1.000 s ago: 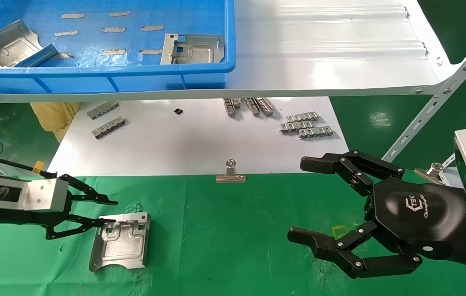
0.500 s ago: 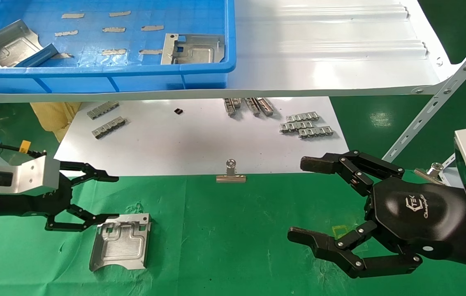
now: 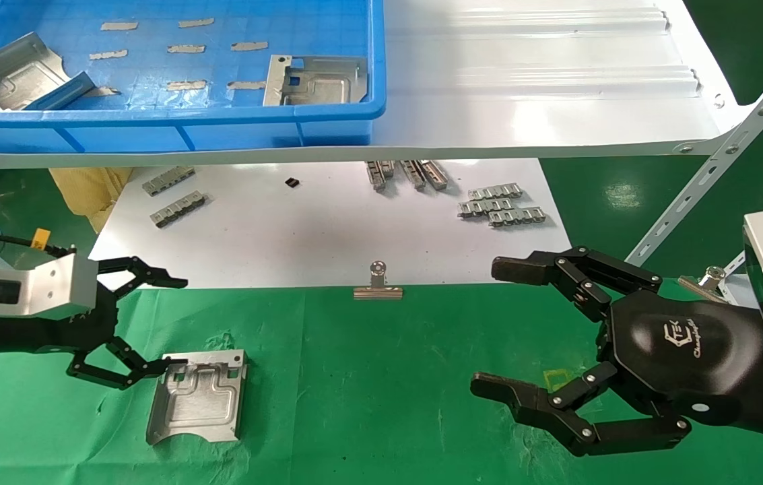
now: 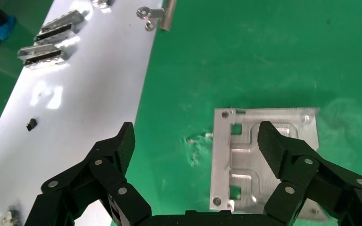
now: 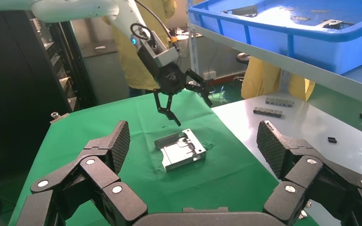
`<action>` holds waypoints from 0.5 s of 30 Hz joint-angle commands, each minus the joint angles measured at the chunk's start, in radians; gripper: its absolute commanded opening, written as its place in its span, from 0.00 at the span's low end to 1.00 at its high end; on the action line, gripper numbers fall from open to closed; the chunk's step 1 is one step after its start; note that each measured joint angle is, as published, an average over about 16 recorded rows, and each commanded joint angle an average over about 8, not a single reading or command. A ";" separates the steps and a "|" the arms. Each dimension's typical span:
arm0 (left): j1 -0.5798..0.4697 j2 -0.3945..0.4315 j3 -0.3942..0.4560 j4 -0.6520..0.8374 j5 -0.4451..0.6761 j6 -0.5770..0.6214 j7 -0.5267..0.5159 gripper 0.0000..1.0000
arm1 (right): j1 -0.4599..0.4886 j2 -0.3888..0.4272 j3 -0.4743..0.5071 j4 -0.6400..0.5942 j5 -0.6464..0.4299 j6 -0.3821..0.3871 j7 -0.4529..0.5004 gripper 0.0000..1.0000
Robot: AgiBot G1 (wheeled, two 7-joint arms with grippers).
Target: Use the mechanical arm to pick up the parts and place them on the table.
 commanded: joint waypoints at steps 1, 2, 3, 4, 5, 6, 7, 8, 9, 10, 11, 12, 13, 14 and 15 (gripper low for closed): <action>0.009 -0.003 -0.009 -0.015 -0.005 -0.002 -0.011 1.00 | 0.000 0.000 0.000 0.000 0.000 0.000 0.000 1.00; 0.021 -0.006 -0.020 -0.033 -0.011 -0.003 -0.023 1.00 | 0.000 0.000 0.000 0.000 0.000 0.000 0.000 1.00; 0.032 -0.010 -0.032 -0.051 -0.017 -0.005 -0.037 1.00 | 0.000 0.000 0.000 0.000 0.000 0.000 0.000 1.00; 0.044 -0.014 -0.044 -0.070 -0.024 -0.007 -0.051 1.00 | 0.000 0.000 0.000 0.000 0.000 0.000 0.000 1.00; 0.057 -0.018 -0.056 -0.089 -0.031 -0.008 -0.065 1.00 | 0.000 0.000 0.000 0.000 0.000 0.000 0.000 1.00; 0.068 -0.021 -0.067 -0.107 -0.037 -0.010 -0.078 1.00 | 0.000 0.000 0.000 0.000 0.000 0.000 0.000 1.00; 0.080 -0.025 -0.079 -0.126 -0.044 -0.012 -0.092 1.00 | 0.000 0.000 0.000 0.000 0.000 0.000 0.000 1.00; 0.092 -0.029 -0.091 -0.145 -0.051 -0.014 -0.106 1.00 | 0.000 0.000 0.000 0.000 0.000 0.000 0.000 1.00; 0.104 -0.032 -0.102 -0.163 -0.057 -0.015 -0.119 1.00 | 0.000 0.000 0.000 0.000 0.000 0.000 0.000 1.00; 0.116 -0.036 -0.114 -0.182 -0.064 -0.017 -0.133 1.00 | 0.000 0.000 0.000 0.000 0.000 0.000 0.000 1.00; 0.128 -0.040 -0.126 -0.201 -0.070 -0.019 -0.147 1.00 | 0.000 0.000 0.000 0.000 0.000 0.000 0.000 1.00; 0.140 -0.043 -0.138 -0.220 -0.077 -0.021 -0.161 1.00 | 0.000 0.000 0.000 0.000 0.000 0.000 0.000 1.00; 0.152 -0.047 -0.150 -0.239 -0.084 -0.022 -0.175 1.00 | 0.000 0.000 0.000 0.000 0.000 0.000 0.000 1.00; 0.164 -0.051 -0.162 -0.258 -0.090 -0.024 -0.189 1.00 | 0.000 0.000 0.000 0.000 0.000 0.000 0.000 1.00; 0.176 -0.055 -0.173 -0.276 -0.097 -0.026 -0.202 1.00 | 0.000 0.000 0.000 0.000 0.000 0.000 0.000 1.00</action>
